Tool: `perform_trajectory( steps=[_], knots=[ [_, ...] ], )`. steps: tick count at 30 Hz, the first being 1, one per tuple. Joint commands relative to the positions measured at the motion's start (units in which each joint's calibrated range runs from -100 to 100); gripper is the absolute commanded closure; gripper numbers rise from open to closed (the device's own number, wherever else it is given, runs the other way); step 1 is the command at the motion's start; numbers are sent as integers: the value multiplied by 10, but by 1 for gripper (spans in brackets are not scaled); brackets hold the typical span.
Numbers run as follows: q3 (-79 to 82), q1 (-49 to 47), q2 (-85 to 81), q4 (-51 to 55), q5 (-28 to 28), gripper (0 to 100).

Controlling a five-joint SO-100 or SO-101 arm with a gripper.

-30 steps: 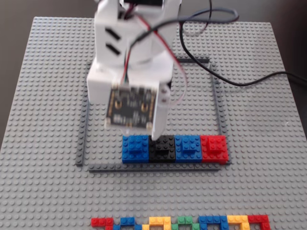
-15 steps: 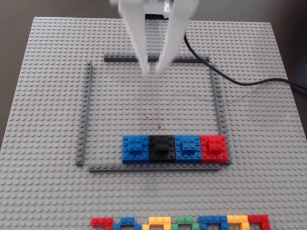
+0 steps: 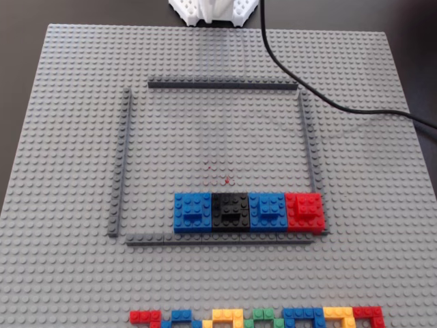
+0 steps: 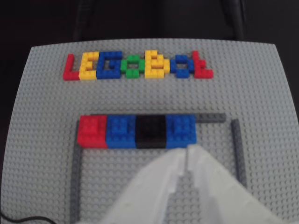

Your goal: Grab the cube and place it into the grid

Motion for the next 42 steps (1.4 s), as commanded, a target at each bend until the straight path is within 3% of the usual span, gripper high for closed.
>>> perform_trajectory(
  steps=[1, 26, 42],
  knots=[
    [75, 5, -99, -31, -8, 100],
    [435, -12, -417, -66, -27, 100],
    [563, -17, -439, -59, -21, 100]
  ],
)
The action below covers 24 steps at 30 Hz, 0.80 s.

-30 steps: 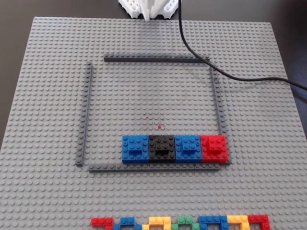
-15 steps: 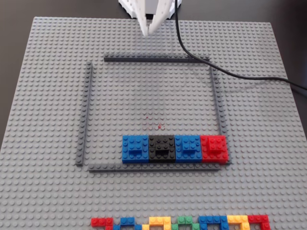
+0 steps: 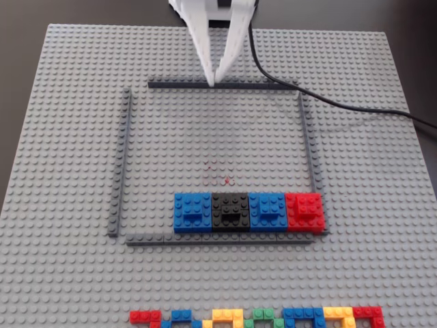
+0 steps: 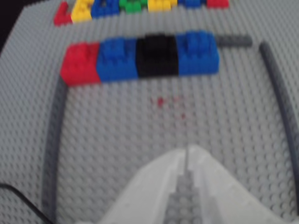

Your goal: Grab the cube and place it into the grid

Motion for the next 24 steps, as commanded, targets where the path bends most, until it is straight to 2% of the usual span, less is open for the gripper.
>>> perform_trajectory(
  steps=[1, 8, 24],
  knots=[
    [31, 0, -20, 2, 14, 100],
    [77, 2, -20, 7, 26, 100],
    [78, -16, -20, 79, -3, 100]
  ],
)
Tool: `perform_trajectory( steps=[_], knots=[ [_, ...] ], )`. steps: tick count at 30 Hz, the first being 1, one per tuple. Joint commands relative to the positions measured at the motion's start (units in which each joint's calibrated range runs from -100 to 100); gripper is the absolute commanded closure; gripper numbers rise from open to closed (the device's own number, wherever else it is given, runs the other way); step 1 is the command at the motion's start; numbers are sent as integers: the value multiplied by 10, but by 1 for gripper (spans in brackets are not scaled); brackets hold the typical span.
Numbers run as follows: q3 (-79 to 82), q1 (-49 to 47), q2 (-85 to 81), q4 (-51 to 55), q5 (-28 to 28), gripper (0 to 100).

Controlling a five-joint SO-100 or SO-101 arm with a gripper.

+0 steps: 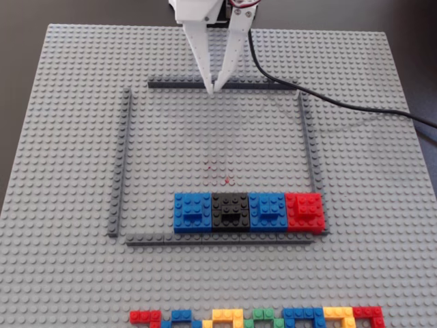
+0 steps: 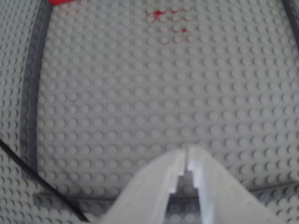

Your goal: Grab the cube and place it into the grid

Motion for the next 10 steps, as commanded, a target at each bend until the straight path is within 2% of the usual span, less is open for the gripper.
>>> perform_trajectory(
  steps=[1, 10],
  knots=[
    [5, -7, -20, 12, -8, 100],
    [5, -10, -20, 16, -11, 100]
  ],
)
